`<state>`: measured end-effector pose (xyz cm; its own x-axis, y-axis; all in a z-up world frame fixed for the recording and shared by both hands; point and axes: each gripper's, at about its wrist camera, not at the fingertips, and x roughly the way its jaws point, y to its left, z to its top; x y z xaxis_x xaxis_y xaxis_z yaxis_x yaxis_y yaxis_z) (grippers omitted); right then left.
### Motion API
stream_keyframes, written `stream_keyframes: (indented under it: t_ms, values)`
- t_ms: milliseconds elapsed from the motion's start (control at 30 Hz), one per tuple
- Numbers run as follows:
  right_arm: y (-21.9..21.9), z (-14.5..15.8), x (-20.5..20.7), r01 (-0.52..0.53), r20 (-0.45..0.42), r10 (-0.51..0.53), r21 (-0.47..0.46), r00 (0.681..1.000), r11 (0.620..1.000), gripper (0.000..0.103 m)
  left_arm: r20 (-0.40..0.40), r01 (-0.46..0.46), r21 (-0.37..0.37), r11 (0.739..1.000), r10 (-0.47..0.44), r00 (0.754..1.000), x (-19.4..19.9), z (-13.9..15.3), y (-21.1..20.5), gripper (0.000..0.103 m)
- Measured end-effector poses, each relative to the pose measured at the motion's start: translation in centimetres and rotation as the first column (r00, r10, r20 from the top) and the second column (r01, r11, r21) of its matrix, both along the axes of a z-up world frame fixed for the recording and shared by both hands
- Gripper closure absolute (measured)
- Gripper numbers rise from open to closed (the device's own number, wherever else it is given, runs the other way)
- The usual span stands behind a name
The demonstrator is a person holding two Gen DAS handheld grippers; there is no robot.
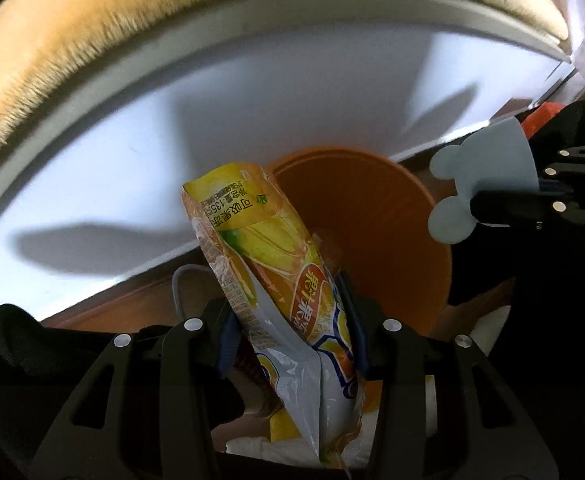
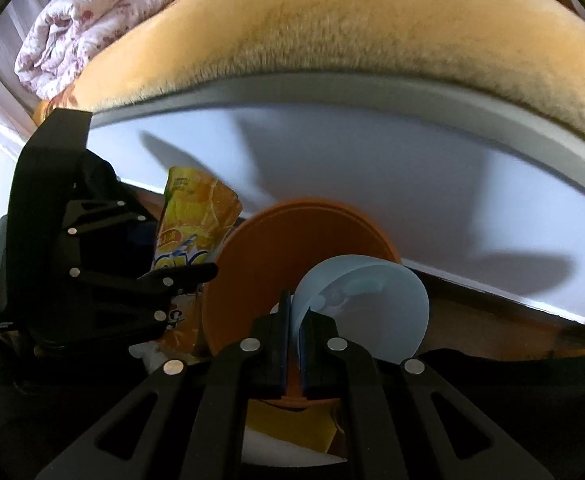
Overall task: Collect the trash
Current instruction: 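Drop the yellow snack bag and white cup into the orange bin, then grasp the red toy car with the right tool from the bed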
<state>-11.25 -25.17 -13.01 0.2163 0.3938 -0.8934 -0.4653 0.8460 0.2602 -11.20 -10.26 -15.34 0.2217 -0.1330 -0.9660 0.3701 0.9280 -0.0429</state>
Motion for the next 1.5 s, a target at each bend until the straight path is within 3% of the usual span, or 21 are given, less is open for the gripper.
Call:
stream_keyframes:
  t_ms: [133, 167, 200, 233, 267, 400, 733, 833, 933, 1033, 1133, 1267, 1300, 1333, 1400, 1500]
  values:
    - [0.5, -1.1, 0.8, -0.015, -0.035, 0.015, -0.006, 0.999, 1.0, 0.099, -0.032, 0.004, 0.025, 1.0, -0.003, 0.999, 0.8, -1.1, -0.2, 0.06]
    - [0.7, -1.6, 1.1, -0.018, -0.049, 0.018, -0.016, 0.999, 1.0, 0.095, -0.036, 0.003, 0.036, 0.999, -0.002, 0.999, 1.1, -1.3, -0.3, 0.058]
    - [0.8, -2.0, 1.4, -0.014, -0.061, 0.013, -0.026, 0.998, 1.0, 0.087, -0.051, 0.003, 0.048, 0.999, 0.0, 0.999, 1.4, -1.8, -0.3, 0.051]
    - [0.8, -2.4, 1.6, -0.003, -0.072, 0.0, -0.038, 0.997, 0.999, 0.064, -0.068, 0.0, 0.055, 0.999, 0.004, 0.998, 1.6, -2.1, -0.4, 0.044]
    - [0.7, -2.6, 1.8, 0.007, -0.077, -0.011, -0.043, 0.997, 0.999, 0.056, -0.078, -0.005, 0.061, 0.998, 0.01, 0.997, 1.6, -2.4, -0.2, 0.035]
    - [-0.1, -2.8, 2.0, 0.038, -0.102, -0.04, -0.022, 0.994, 0.999, 0.057, -0.096, -0.021, 0.053, 0.998, 0.026, 0.995, 1.8, -3.1, 0.5, 0.035]
    - [-1.8, -0.9, 0.4, 0.07, -0.049, -0.069, 0.01, 0.996, 0.998, 0.057, -0.065, -0.051, -0.01, 0.999, 0.05, 0.997, 1.3, -1.6, 1.2, 0.035]
    - [-2.0, 1.0, -0.3, 0.053, 0.002, -0.053, 0.024, 0.999, 0.998, 0.057, -0.011, -0.04, -0.053, 0.998, 0.039, 0.999, 0.8, 0.6, 1.3, 0.035]
    - [-2.7, 4.2, -0.8, 0.027, 0.092, -0.031, 0.048, 0.995, 0.998, 0.057, 0.092, -0.015, -0.1, 0.995, 0.024, 0.995, -0.2, 3.7, 1.8, 0.035]
    - [-3.1, 7.9, 0.1, 0.001, 0.188, -0.016, 0.078, 0.982, 0.997, 0.057, 0.195, -0.002, -0.143, 0.99, 0.03, 0.98, -1.0, 6.8, 2.7, 0.035]
    - [-3.1, 11.2, 2.2, -0.02, 0.288, -0.008, 0.093, 0.958, 0.995, 0.055, 0.275, -0.006, -0.18, 0.984, 0.057, 0.96, -1.0, 9.4, 3.6, 0.028]
    - [-2.7, 14.3, 8.1, 0.001, 0.387, -0.036, 0.091, 0.921, 0.996, 0.045, 0.37, -0.028, -0.187, 0.982, 0.097, 0.924, 0.1, 12.1, 4.4, 0.026]
    - [-2.5, 14.5, 9.9, 0.033, 0.389, -0.073, 0.111, 0.918, 0.993, 0.041, 0.389, -0.038, -0.191, 0.981, 0.112, 0.914, 0.7, 12.6, 4.7, 0.025]
    - [-2.7, 14.9, 10.9, 0.056, 0.39, -0.101, 0.123, 0.915, 0.991, 0.03, 0.399, -0.047, -0.197, 0.979, 0.124, 0.908, 1.1, 13.0, 4.9, 0.025]
    - [-1.8, 14.9, 13.4, 0.127, 0.404, -0.174, 0.14, 0.898, 0.982, 0.024, 0.406, -0.065, -0.223, 0.973, 0.153, 0.901, 2.0, 13.4, 5.3, 0.025]
    - [0.7, 14.1, 16.4, 0.162, 0.397, -0.193, 0.109, 0.897, 0.981, 0.015, 0.381, -0.082, -0.28, 0.956, 0.189, 0.905, 3.0, 13.5, 6.0, 0.025]
